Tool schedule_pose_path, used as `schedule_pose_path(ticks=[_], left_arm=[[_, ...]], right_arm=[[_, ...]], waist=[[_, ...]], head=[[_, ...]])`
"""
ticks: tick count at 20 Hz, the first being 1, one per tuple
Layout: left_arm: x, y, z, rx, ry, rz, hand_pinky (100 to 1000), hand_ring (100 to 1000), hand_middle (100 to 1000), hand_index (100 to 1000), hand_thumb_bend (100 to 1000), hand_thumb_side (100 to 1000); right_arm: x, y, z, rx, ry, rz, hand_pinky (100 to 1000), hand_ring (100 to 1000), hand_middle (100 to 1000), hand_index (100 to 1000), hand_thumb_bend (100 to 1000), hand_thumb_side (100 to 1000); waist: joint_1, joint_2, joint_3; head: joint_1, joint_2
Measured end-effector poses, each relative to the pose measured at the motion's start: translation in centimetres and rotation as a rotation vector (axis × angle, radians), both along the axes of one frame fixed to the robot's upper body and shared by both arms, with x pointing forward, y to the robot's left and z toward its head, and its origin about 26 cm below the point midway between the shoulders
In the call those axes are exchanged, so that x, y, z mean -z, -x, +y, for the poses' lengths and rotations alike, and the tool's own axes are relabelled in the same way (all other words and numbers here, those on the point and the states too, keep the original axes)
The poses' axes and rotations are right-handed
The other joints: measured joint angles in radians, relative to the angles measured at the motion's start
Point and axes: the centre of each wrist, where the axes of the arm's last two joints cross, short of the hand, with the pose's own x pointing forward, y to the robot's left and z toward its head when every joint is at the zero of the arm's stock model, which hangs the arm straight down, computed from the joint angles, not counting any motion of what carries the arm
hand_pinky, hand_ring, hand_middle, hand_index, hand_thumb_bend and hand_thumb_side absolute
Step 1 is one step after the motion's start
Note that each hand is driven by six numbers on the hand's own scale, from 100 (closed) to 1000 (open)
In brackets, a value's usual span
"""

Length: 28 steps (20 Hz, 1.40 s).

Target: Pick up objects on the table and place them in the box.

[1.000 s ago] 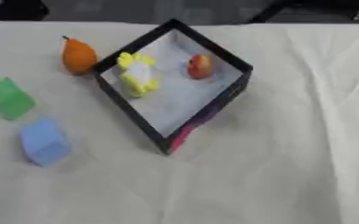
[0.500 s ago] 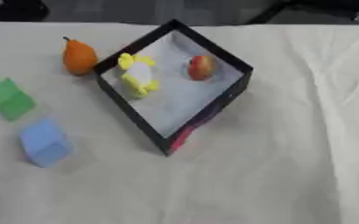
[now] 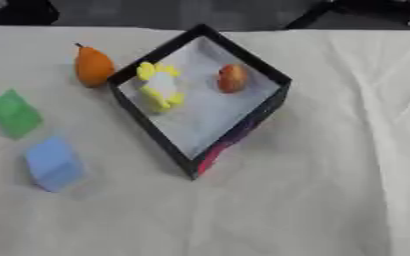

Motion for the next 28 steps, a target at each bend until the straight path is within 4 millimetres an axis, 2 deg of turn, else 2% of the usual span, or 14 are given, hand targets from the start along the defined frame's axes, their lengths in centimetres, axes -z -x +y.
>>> schedule_pose_path(ticks=[1, 6, 8, 9, 12, 17, 20, 23, 28], left_arm=[[0.0, -0.2, -0.2, -0.01, -0.001, -0.011, 970, 1000, 828, 876, 449, 891], [0.6, -1.1, -1.4, -0.037, -0.03, -0.053, 970, 1000, 830, 884, 470, 858], [1.1, -1.3, -1.7, -0.025, -0.051, -0.059, 972, 1000, 834, 891, 465, 804], [1.2, -1.3, -1.8, -0.019, -0.06, -0.063, 972, 1000, 835, 901, 441, 789], [1.3, -1.4, -1.7, -0.014, -0.067, -0.078, 971, 1000, 838, 906, 469, 763], [1.3, -1.6, -1.5, -0.034, -0.089, -0.098, 972, 1000, 839, 903, 513, 818], [2.1, -1.9, -1.6, -0.039, -0.101, -0.086, 969, 1000, 837, 897, 526, 863], [2.8, -2.2, -1.9, -0.043, -0.114, -0.074, 965, 1000, 833, 891, 540, 871], [3.7, -2.8, -2.2, -0.059, -0.124, -0.08, 950, 1000, 817, 874, 476, 871]], right_arm=[[0.1, 0.0, 0.0, 0.0, -0.002, 0.002, 932, 682, 623, 816, 100, 525], [0.1, 0.0, 0.0, 0.0, -0.001, 0.007, 931, 680, 621, 814, 100, 526], [0.2, -0.1, 0.0, 0.0, -0.001, 0.01, 931, 679, 620, 814, 100, 526], [0.2, -0.1, 0.0, 0.0, 0.0, 0.013, 931, 679, 619, 813, 100, 526], [0.4, 0.0, -0.1, 0.005, 0.002, 0.021, 931, 678, 619, 813, 100, 528], [0.5, -0.1, -0.1, 0.005, -0.002, 0.027, 930, 678, 618, 813, 100, 527], [0.5, -0.1, 0.0, 0.004, -0.003, 0.029, 930, 677, 619, 812, 100, 528], [0.5, -0.1, -0.1, 0.005, -0.003, 0.033, 931, 676, 621, 812, 100, 528], [0.6, -0.2, 0.0, 0.003, -0.004, 0.041, 935, 678, 623, 814, 100, 527]], waist=[[0.0, 0.0, 0.0], [0.007, 0.0, -0.006], [0.007, 0.0, -0.008], [0.007, 0.0, -0.008], [0.011, 0.0, -0.009], [0.015, 0.0, -0.009], [0.015, 0.0, -0.012], [0.015, 0.0, -0.015], [0.017, 0.0, -0.018]], head=[[0.002, 0.0], [0.009, 0.0], [0.012, 0.0], [0.012, 0.0], [0.012, 0.0], [0.013, 0.0], [0.013, 0.0], [0.017, 0.0], [0.022, 0.0]])
